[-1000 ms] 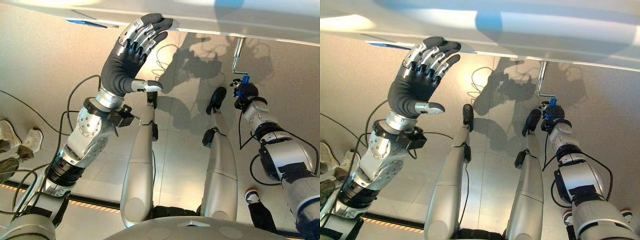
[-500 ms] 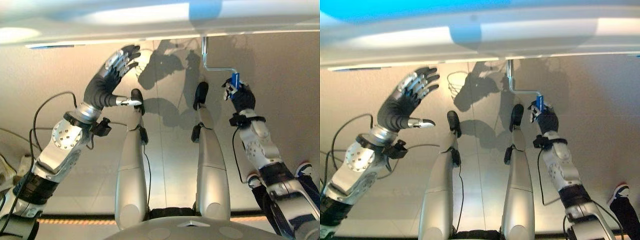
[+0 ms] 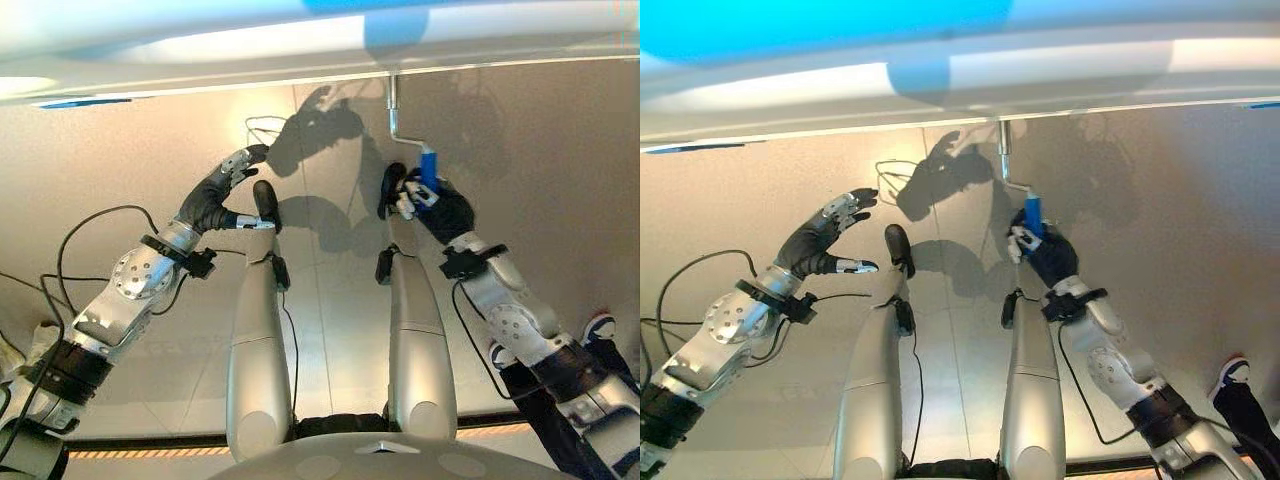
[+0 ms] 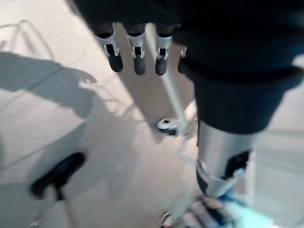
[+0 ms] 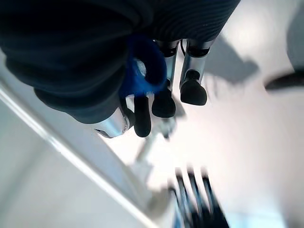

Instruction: Raise the hospital bed

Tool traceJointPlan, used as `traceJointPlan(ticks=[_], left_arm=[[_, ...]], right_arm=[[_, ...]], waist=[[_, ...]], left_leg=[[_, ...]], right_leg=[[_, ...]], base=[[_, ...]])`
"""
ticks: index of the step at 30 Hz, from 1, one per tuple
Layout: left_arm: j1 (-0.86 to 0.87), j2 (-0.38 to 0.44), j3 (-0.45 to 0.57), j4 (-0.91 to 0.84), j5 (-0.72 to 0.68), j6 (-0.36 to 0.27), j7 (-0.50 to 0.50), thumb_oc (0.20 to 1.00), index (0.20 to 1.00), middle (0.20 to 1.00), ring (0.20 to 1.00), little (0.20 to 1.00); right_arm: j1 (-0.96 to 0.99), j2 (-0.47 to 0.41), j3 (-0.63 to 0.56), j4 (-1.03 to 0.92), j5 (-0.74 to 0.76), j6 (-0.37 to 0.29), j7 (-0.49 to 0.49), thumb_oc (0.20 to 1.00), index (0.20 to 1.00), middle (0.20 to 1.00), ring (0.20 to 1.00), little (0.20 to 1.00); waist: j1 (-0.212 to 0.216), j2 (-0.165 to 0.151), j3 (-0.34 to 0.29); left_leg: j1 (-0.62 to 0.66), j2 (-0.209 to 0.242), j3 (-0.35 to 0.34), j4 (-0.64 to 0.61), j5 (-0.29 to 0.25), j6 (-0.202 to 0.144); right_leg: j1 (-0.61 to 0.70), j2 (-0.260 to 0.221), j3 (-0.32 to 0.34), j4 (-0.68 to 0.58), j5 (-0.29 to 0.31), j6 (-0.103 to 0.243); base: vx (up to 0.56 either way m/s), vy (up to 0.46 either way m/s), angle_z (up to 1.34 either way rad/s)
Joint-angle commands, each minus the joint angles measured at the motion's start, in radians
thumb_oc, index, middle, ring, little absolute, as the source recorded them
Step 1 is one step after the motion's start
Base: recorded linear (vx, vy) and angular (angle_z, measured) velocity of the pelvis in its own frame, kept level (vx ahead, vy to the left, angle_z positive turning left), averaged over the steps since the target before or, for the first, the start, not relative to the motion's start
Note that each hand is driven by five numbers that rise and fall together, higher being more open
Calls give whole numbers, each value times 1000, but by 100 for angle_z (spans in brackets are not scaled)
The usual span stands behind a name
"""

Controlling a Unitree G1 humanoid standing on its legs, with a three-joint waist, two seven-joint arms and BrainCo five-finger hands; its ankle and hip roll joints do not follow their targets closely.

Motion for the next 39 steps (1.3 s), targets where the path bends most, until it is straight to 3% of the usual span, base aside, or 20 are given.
traceJointPlan(ticks=[1,3,6,11,17,19,20,21,22,23,24,30,33,39], left_arm=[[-7,19,-4,-71,46,-34,15,1000,1000,1000,1000,1000],[-38,1,-39,-66,37,-31,24,1000,1000,1000,1000,1000],[-52,-7,-58,-57,34,-29,28,1000,1000,1000,1000,1000],[-92,-19,-105,-45,45,-28,41,1000,1000,1000,1000,1000],[-176,-28,-190,-38,43,-42,50,1000,1000,1000,1000,1000],[-210,-39,-232,-53,11,-49,33,1000,1000,1000,1000,1000],[-225,-36,-226,-53,11,-50,33,1000,1000,1000,1000,1000],[-218,-42,-244,-54,2,-51,25,1000,1000,1000,1000,1000],[-245,-45,-253,-52,-7,-53,19,1000,1000,1000,1000,1000],[-244,-59,-276,-49,-11,-49,13,1000,1000,1000,1000,1000],[-270,-63,-288,-50,-19,-50,5,1000,1000,1000,1000,1000],[-295,-74,-323,-73,-85,-49,-35,1000,1000,1000,1000,1000],[-281,-84,-313,-83,-103,-40,-48,1000,1000,1000,1000,1000],[-238,-96,-286,-88,-106,-32,-75,1000,1000,1000,1000,1000]], right_arm=[[-226,67,52,-192,-45,-92,103,200,200,200,200,200],[-370,142,139,-101,-85,-63,75,200,200,200,200,200],[-437,172,174,-54,-123,-58,56,200,200,200,200,200],[-538,313,233,163,-219,-26,18,200,200,200,200,200],[-667,456,216,652,-382,16,-57,200,200,200,200,200],[-728,471,133,979,-484,57,-107,200,200,200,200,200],[-748,468,130,982,-486,55,-106,200,200,200,200,200],[-732,471,113,1029,-498,63,-108,200,200,200,200,200],[-753,455,95,1082,-508,66,-119,200,200,200,200,200],[-734,441,69,1142,-516,74,-129,200,200,200,200,200],[-752,414,48,1197,-526,77,-122,200,200,200,200,200],[-742,311,-44,1362,-557,104,-126,200,200,200,200,200],[-716,220,-149,1434,-505,113,-143,200,200,200,200,200],[-614,82,-291,1470,-391,106,-164,200,200,200,200,200]], waist=[[30,-3,-21],[58,6,-21],[71,10,-21],[105,24,-21],[155,66,-21],[179,94,-21],[177,94,-21],[183,100,-21],[183,104,-21],[185,110,-21],[188,117,-21],[191,150,-21],[189,176,-21],[175,186,-21]], left_leg=[[43,3,-38,-21,17,-6],[35,0,-47,-19,20,-7],[32,-3,-55,-21,21,-7],[16,-14,-77,-17,20,-3],[-18,-32,-104,-1,17,-1],[-40,-44,-113,6,18,0],[-75,-47,-111,1,52,6],[-46,-46,-114,9,16,1],[-84,-50,-112,6,50,8],[-52,-51,-115,15,14,2],[-90,-56,-111,12,45,10],[-115,-63,-107,17,45,14],[-113,-65,-101,13,40,15],[-99,-60,-87,18,32,15]], right_leg=[[58,4,-50,88,-101,60],[63,0,-61,87,-101,57],[65,-3,-67,86,-101,58],[72,-10,-83,82,-102,58],[63,-23,-104,87,-103,59],[53,-31,-113,89,-101,60],[23,-33,-122,77,-71,52],[49,-33,-113,90,-101,61],[18,-37,-120,80,-71,53],[43,-35,-111,93,-101,61],[13,-38,-119,81,-72,53],[-19,-39,-105,92,-81,52],[-32,-42,-94,100,-90,52],[-38,-36,-76,116,-101,54]], base=[[1,0,-6],[0,-6,-4],[0,0,0],[4,5,4],[3,19,12],[-31,24,10],[-5,43,12],[-54,46,19],[57,56,22],[-53,65,24],[3,57,18],[-2,43,6],[6,13,0],[0,0,0]])
